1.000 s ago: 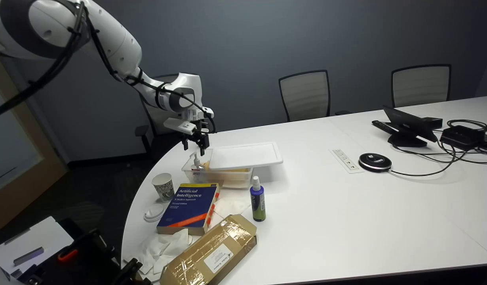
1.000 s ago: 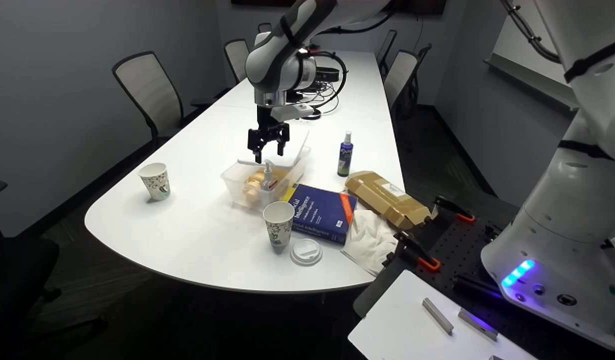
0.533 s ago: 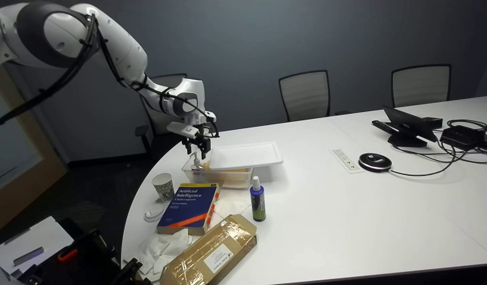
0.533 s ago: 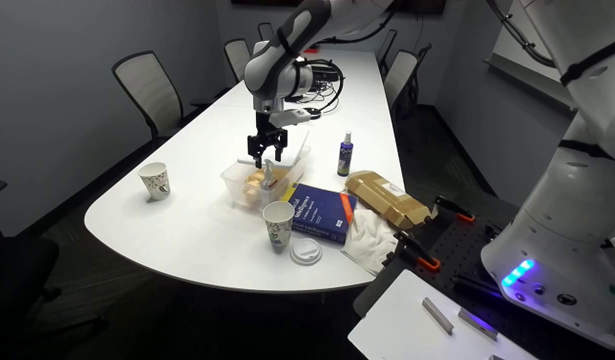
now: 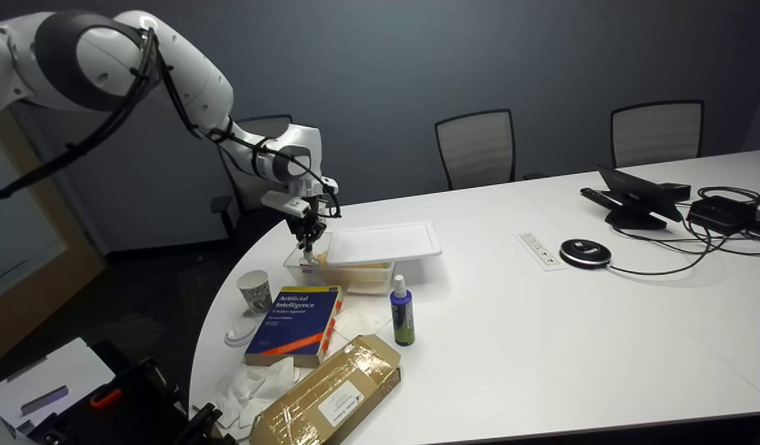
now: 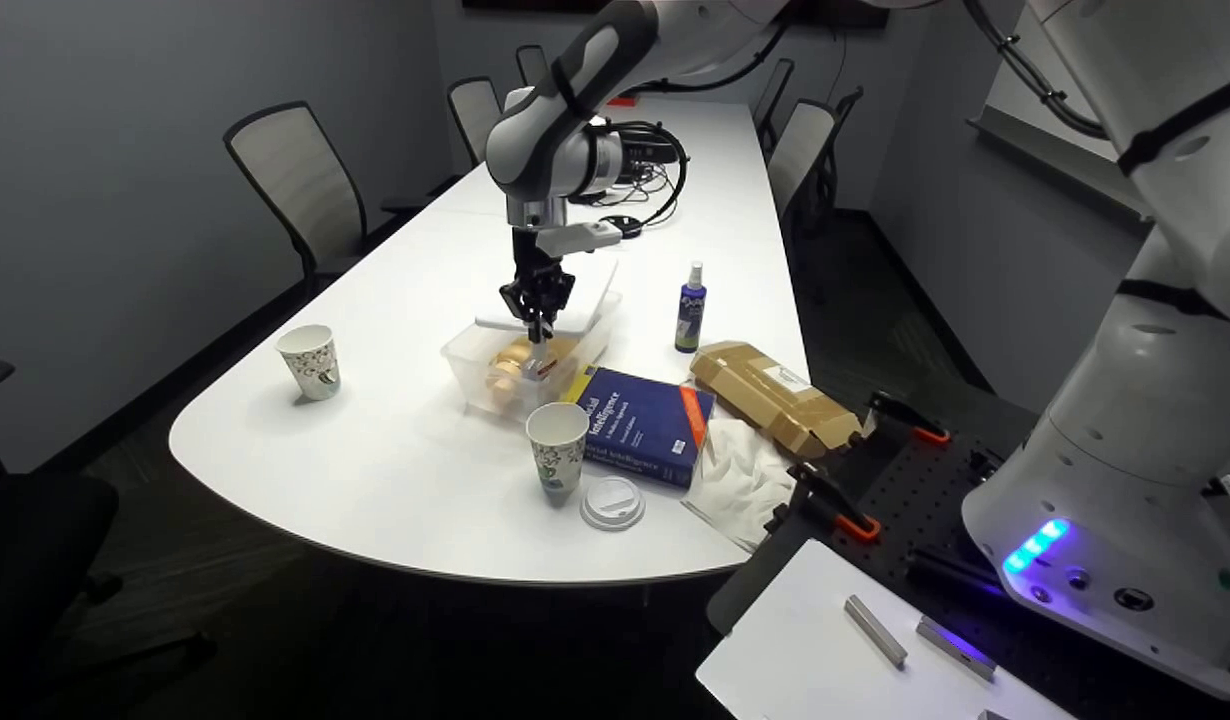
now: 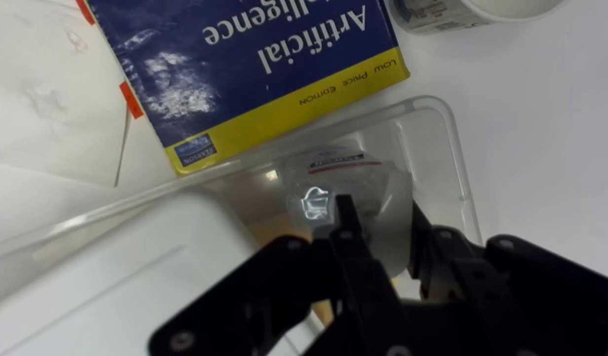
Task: Remove the transparent bottle from the bowl
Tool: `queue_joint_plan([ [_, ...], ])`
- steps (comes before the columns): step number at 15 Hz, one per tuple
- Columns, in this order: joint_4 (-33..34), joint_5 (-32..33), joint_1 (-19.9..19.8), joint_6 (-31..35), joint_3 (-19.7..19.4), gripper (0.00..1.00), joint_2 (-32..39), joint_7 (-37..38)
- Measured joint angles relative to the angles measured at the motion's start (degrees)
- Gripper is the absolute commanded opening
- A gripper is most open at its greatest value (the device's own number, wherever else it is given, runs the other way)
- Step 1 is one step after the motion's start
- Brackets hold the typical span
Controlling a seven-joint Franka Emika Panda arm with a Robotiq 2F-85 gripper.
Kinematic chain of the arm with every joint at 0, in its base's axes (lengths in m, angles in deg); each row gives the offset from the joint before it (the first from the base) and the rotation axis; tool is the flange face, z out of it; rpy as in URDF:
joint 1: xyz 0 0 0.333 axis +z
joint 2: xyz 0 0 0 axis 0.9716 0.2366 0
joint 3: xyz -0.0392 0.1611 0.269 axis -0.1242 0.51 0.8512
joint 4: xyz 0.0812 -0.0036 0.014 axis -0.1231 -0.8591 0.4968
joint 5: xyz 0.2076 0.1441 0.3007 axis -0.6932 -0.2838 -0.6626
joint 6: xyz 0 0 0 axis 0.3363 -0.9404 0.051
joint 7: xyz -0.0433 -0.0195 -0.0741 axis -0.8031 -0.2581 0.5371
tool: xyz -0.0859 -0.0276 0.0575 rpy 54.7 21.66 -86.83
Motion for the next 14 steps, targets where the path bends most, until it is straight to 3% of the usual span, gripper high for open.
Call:
queue_joint_plan([
  [1,0.4,0.0,0.0,-0.5,0.0,0.05,0.1,0.2],
  [10,3.5,0.0,0.0,-1.8,1.5,0.05,0.2,0.9],
  [14,5.2,0.6,0.9,-6.2,1.5,0.05,-2.1,2.3],
])
